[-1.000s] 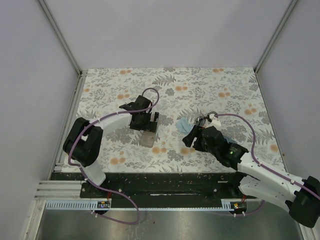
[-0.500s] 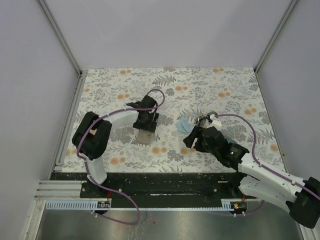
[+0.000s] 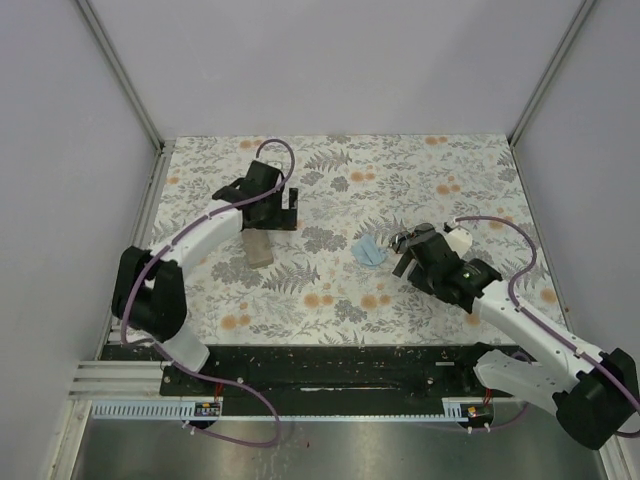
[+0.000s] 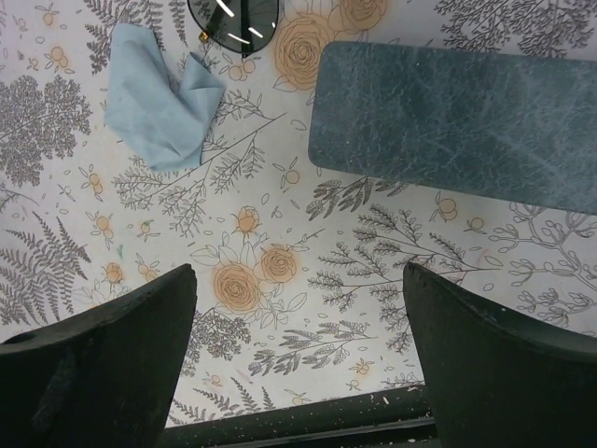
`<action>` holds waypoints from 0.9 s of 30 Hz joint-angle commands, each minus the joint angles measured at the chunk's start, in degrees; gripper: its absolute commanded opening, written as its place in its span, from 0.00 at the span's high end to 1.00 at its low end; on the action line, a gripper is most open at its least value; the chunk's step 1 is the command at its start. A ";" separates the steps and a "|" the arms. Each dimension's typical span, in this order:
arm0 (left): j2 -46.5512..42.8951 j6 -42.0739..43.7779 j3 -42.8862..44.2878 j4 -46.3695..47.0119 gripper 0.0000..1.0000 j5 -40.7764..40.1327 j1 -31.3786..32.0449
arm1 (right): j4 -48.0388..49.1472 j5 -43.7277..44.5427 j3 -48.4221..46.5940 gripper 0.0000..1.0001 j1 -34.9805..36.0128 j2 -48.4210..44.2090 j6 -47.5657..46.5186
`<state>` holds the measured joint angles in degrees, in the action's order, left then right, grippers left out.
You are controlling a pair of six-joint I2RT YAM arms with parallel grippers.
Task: Organize the sunglasses
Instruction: Move the case with sunglasses to the center of the board, then pick up the sunglasses case from the center of the board.
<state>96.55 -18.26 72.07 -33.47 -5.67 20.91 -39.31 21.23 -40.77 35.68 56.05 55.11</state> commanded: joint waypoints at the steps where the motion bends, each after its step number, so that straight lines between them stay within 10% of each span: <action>1: -11.10 -2.12 1.15 -0.72 0.01 -1.10 4.05 | -8.23 4.96 -6.42 0.01 -2.80 2.22 0.44; 12: -38.62 -9.16 -17.75 5.79 0.01 -0.75 7.31 | -13.51 -3.39 -5.73 0.01 -22.05 -3.13 16.41; 19: -49.07 -10.92 -23.11 4.20 0.01 -4.61 7.22 | -12.20 -1.81 2.45 0.01 -23.46 -15.70 34.60; 27: -60.34 -15.13 -31.11 5.88 0.01 -8.13 7.22 | -11.14 -5.85 3.95 0.01 -23.47 -10.19 48.23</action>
<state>39.29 -31.03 42.83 -30.02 -11.09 28.18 -51.33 16.93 -36.99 12.38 41.65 92.49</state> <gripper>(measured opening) 0.988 0.993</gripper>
